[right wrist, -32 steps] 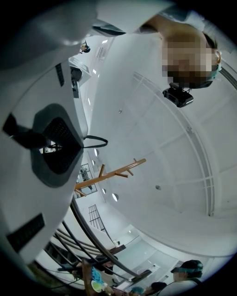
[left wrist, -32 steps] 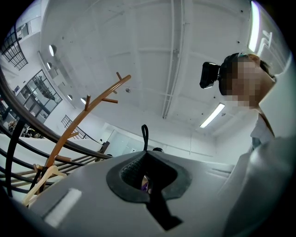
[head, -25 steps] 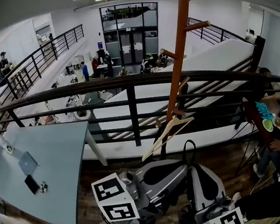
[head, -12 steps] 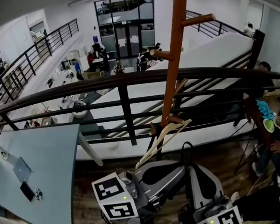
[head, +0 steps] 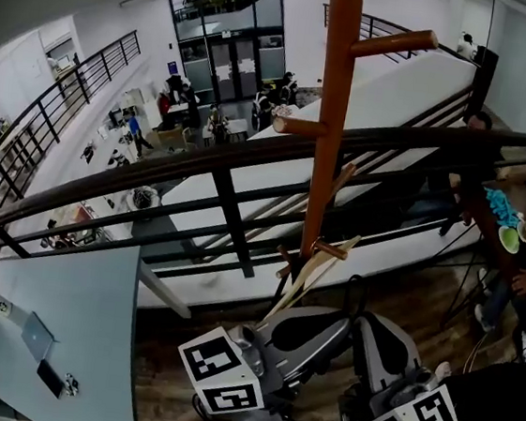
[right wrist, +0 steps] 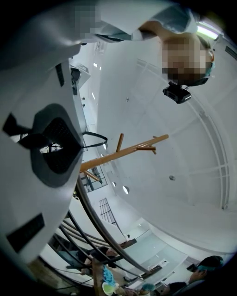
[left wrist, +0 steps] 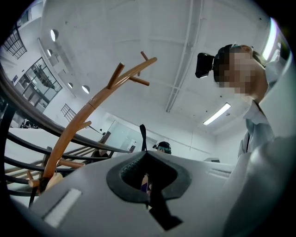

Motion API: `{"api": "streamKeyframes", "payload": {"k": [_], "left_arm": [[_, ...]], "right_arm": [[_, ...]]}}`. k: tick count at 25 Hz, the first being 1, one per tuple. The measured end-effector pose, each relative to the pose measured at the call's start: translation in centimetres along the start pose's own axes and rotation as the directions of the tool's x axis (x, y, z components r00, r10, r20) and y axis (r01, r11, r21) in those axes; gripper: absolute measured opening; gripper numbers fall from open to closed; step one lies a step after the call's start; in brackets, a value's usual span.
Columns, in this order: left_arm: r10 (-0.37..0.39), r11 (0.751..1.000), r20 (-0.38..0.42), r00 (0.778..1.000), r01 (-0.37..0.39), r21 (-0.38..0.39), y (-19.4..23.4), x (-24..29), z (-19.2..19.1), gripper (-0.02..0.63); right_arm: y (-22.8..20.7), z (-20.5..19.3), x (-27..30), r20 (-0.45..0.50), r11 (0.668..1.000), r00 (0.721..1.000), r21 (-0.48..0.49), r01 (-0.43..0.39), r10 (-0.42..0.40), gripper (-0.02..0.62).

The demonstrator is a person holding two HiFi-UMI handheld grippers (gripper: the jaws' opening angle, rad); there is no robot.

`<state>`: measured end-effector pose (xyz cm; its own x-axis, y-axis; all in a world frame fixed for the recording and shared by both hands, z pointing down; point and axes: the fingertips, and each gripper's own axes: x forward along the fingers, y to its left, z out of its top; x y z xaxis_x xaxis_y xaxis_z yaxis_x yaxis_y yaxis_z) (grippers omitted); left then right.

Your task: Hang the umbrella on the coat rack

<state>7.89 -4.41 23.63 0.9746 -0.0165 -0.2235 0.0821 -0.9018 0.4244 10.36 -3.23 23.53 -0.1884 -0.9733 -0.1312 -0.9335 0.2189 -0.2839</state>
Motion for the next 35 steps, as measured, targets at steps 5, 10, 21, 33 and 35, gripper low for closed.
{"api": "streamKeyframes", "payload": {"k": [5, 10, 21, 33, 35], "left_arm": [[-0.013, 1.000, -0.019, 1.000, 0.013, 0.005, 2.4, 0.8, 0.2, 0.005], [-0.010, 1.000, -0.038, 0.999, 0.010, -0.003, 4.3, 1.7, -0.1, 0.005], [0.072, 0.997, -0.044, 0.996, -0.072, 0.009, 7.7, 3.1, -0.9, 0.005], [0.264, 0.965, 0.027, 0.964, -0.264, 0.002, 9.1, 4.0, -1.1, 0.005], [0.304, 0.952, 0.034, 0.952, -0.305, 0.005, 9.5, 4.0, -1.4, 0.005]], "right_arm": [[-1.4, -0.5, 1.8, 0.001, 1.000, 1.000, -0.005, 0.011, -0.011, 0.000], [-3.0, -1.2, 3.3, 0.004, 1.000, 1.000, -0.004, 0.030, -0.030, 0.000], [-5.8, -2.6, 5.7, -0.055, 1.000, 0.998, -0.001, 0.024, -0.024, 0.000], [-7.8, -2.7, 7.3, -0.154, 0.988, 0.977, 0.053, -0.143, 0.150, 0.000], [-8.0, -3.1, 7.4, -0.166, 0.984, 0.971, 0.070, -0.165, 0.175, 0.000]]}}
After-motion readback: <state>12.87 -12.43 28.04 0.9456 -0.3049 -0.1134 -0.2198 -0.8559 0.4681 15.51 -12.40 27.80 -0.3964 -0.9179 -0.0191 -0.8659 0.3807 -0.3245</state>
